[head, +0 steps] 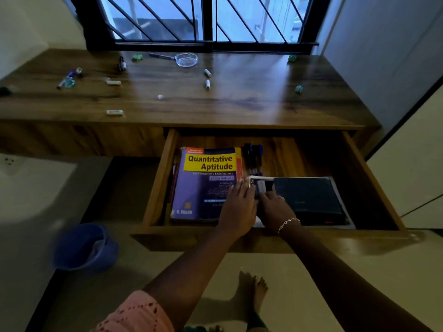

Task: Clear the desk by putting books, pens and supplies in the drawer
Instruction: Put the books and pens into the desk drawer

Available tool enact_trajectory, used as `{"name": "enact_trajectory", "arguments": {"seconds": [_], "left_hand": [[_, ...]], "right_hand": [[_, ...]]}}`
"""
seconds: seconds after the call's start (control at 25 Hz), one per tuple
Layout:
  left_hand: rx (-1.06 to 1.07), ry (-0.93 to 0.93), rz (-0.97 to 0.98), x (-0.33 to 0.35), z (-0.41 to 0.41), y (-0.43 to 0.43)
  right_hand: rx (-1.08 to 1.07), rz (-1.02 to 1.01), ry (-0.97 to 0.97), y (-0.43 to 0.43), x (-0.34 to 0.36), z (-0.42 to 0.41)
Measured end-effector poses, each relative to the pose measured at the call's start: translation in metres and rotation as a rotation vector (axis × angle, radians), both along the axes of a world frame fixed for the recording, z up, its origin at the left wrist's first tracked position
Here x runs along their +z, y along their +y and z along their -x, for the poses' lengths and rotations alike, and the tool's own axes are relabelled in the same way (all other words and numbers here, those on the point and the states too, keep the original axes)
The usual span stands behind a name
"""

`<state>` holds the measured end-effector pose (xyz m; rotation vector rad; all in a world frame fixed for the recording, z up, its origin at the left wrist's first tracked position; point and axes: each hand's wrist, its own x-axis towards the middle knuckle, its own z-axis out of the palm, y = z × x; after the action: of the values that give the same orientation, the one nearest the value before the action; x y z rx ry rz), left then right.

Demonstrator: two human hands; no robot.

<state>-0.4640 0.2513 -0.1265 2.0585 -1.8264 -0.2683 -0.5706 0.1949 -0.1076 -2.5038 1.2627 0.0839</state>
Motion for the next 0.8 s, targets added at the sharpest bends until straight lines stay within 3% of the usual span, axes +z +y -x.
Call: {"name": "enact_trajectory", "arguments": {"seconds": [0.2,0.8], "left_hand": [[0.005,-0.163,0.142,-0.005,0.001,0.005],[-0.029,-0.301,0.190,0.002,-0.035,-0.045]], "right_hand": [[0.021,0.250,-0.097,0.017,-0.002,0.009],[0.095,0.456,-0.284,-0.046,0.001,-0.021]]}}
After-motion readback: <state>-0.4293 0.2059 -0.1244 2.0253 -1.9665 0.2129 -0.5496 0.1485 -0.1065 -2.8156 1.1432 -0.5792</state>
